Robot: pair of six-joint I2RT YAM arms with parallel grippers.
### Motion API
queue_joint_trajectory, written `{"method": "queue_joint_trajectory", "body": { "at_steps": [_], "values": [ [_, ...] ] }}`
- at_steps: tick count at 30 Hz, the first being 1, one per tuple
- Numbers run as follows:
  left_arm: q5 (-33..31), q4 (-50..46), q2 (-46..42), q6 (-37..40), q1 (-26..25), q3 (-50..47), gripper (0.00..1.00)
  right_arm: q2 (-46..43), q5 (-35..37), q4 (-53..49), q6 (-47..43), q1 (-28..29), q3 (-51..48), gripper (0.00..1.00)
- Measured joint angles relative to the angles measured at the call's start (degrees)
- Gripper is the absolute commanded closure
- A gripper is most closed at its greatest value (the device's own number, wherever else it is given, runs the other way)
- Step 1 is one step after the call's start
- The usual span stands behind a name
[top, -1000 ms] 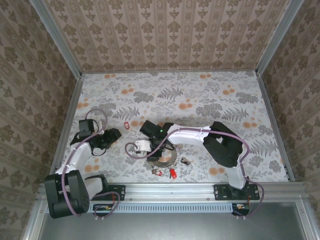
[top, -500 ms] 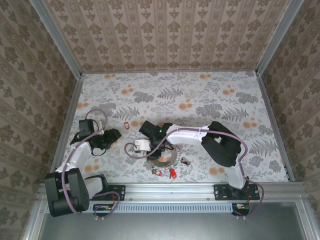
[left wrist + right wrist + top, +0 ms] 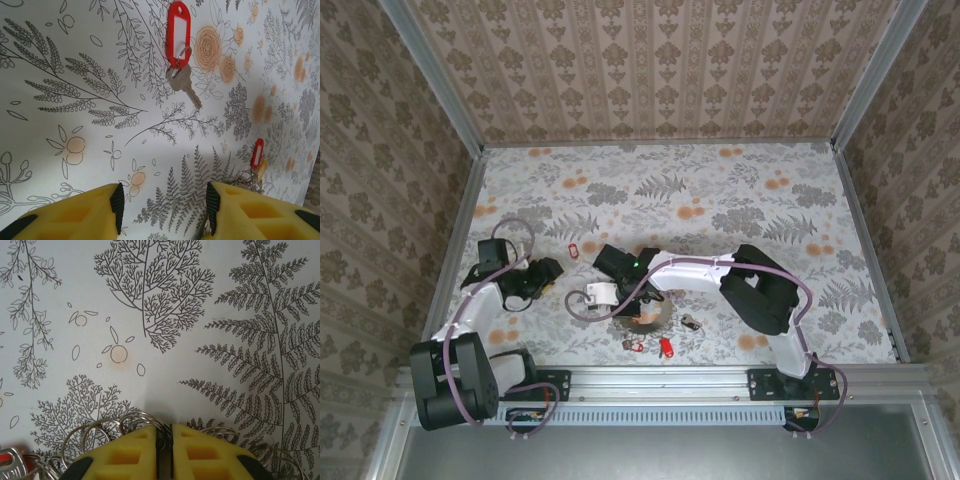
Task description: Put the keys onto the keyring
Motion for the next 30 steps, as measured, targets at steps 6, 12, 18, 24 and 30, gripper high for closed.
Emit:
{"method": "queue_joint_trajectory", "body": {
  "at_steps": [6,12,18,24,30],
  "values": [
    [0.4,0.0,0.0,0.0,0.0,0.0,0.52,-2.1,-0.1,3.2,-0.8,-0.1,-2.9,0.97],
    [0.9,0.0,0.0,0.0,-0.1,0.0,0.52,-7.3,0.9,12.2,-0.6,-0.1,-12.1,1.0],
    [1.9,0.5,0.0,0.3,-3.7,0.0,0.52,-13.3,2.1,26.5,0.7,-0.3,-23.1,1.0],
    [3.5,5.7,-3.1,4.6,-12.2,0.0,0.48,-18.1,2.4,41.3,2.9,-1.4,-33.4,1.0],
    [4.7,13.6,-8.8,13.0,-17.8,-2.1,0.48,-18.8,0.1,48.5,4.1,-3.5,-37.6,1.0]
  ]
}}
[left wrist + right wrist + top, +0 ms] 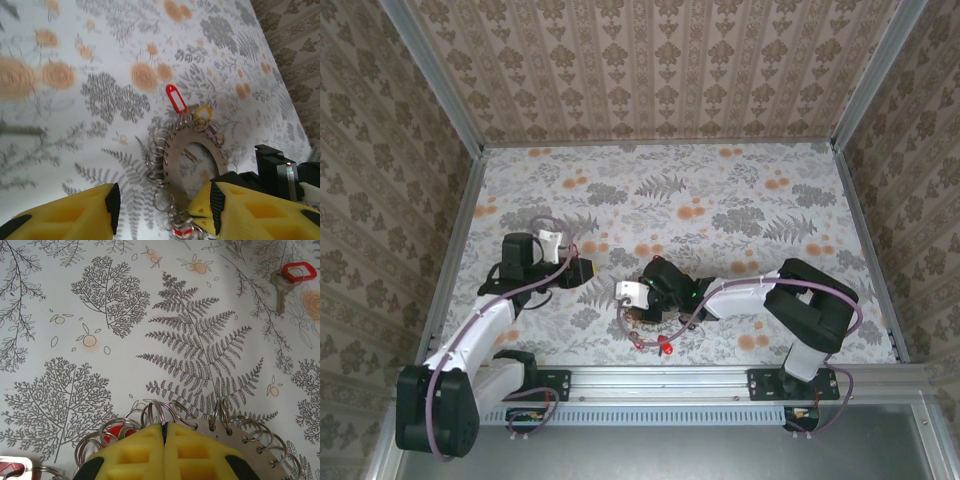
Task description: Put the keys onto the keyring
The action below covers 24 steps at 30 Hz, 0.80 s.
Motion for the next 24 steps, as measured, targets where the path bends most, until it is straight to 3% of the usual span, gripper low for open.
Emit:
{"method": "queue_joint_trajectory", "body": {
  "at_steps": [5,13,24],
  "values": [
    [-4.2,1.6,-0.2,1.5,0.1,-0.5,0.48,0.0,-3.5,-0.4,-1.7,-0.3,0.0,1.0],
    [-11.7,0.8,-1.5,-1.4,2.8,-2.0,0.47,0.6,-4.4,-9.6,-10.0,0.8,3.3,0.97],
    [-13.6,0.1,-2.6,-2.6,5.1,-2.6,0.47,2.3,-3.8,-15.2,-12.5,2.4,6.9,0.86]
  ]
}}
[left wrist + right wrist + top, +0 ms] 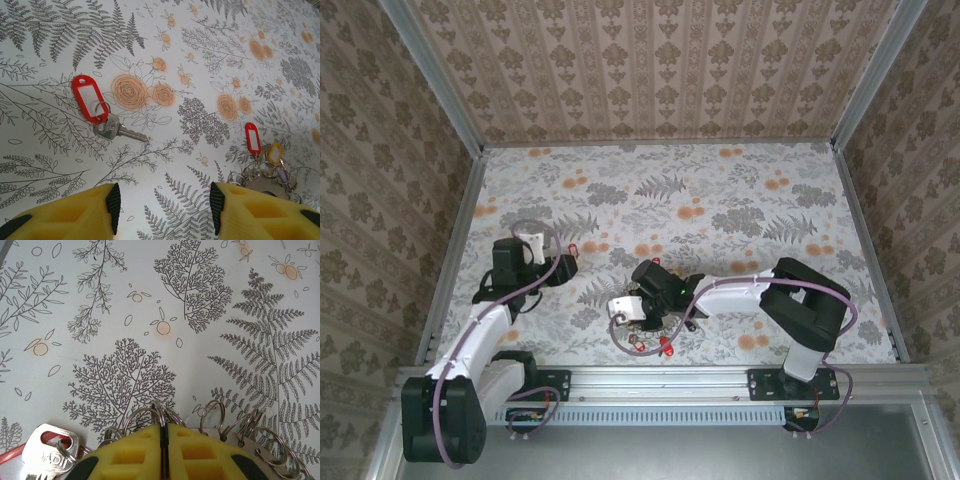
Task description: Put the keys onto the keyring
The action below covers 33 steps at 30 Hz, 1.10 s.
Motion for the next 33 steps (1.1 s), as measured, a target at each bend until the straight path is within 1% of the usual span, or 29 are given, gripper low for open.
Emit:
{"method": "queue_joint_trajectory", "body": {
  "at_steps": [4,9,15,17,23,26,29,31,33],
  "values": [
    [0.0,-0.4,-0.6,-0.1,0.3,-0.4,0.47,0.4,-0.5,-2.3,0.0,0.0,1.2,0.82],
    [0.0,-0.4,-1.0,-0.5,0.4,-0.6,0.47,1.7,-1.8,-5.3,0.0,0.0,3.0,0.82],
    [0.0,-0.4,-1.0,-0.5,0.7,-0.8,0.47,2.9,-1.9,-6.4,0.0,0.0,4.5,0.81],
    [0.0,-0.5,-1.0,-0.5,0.7,-0.8,0.47,3.1,-1.8,-6.6,0.0,0.0,4.8,0.84],
    [1.2,-0.5,-1.6,-0.2,0.7,-0.8,0.49,2.9,-1.2,-6.0,-0.4,0.0,4.6,0.99],
    [3.7,0.4,-4.2,1.2,0.6,-0.9,0.49,1.6,-1.3,-4.8,-0.2,-0.3,3.1,1.0],
    [7.4,2.5,-7.1,4.7,-1.2,-0.8,0.5,-1.9,-1.4,-3.9,0.5,-1.3,0.4,1.0],
    [9.5,3.2,-7.6,8.3,-4.1,-0.1,0.53,-5.7,-1.7,-3.0,1.4,-2.4,-1.7,1.0],
    [12.5,4.3,-7.6,12.4,-8.1,1.0,0.56,-10.6,-2.3,-2.1,2.0,-4.2,-3.7,1.0]
  ]
}}
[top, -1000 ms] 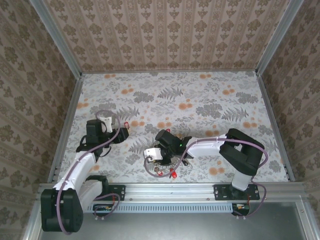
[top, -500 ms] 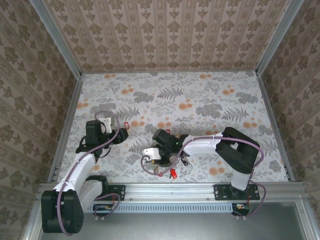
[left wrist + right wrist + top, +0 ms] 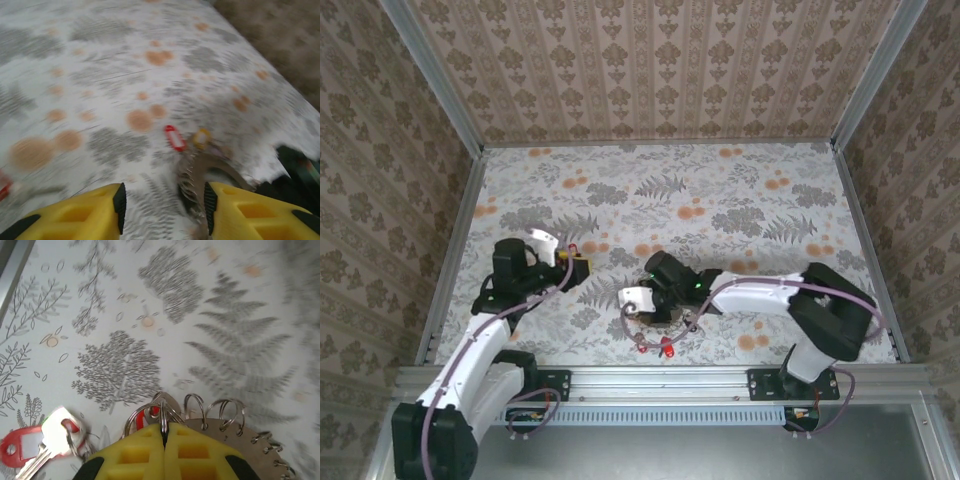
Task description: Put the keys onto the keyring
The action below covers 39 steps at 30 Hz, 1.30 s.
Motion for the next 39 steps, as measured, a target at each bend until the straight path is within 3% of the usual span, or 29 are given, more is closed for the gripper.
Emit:
{"method": "queue_joint_trajectory", "body": {
  "at_steps": [7,13,18,21,31,39],
  "values": [
    [9.2,6.8,0.7,8.7,-9.4,1.2,0.53,-15.5,-3.8,0.3,1.7,-7.1,-3.1,1.0],
    [8.6,5.0,4.2,16.2,-18.1,7.7,0.52,-22.1,-7.1,-1.5,2.5,-9.6,-3.1,1.0],
    [5.2,3.0,7.9,21.9,-23.2,13.2,0.57,-23.5,-9.6,-5.1,2.5,-9.6,-2.3,1.0],
    [4.3,0.7,10.1,25.0,-25.3,15.1,0.62,-24.1,-10.1,-6.5,2.6,-9.6,-1.7,1.0],
    [2.9,-2.5,11.3,29.4,-28.0,15.7,0.63,-26.9,-10.5,-7.8,4.7,-10.7,-1.6,1.0],
    [0.1,-2.5,13.3,30.6,-30.0,15.7,0.75,-26.9,-11.4,-7.8,6.9,-10.7,-0.9,1.0]
  ]
}}
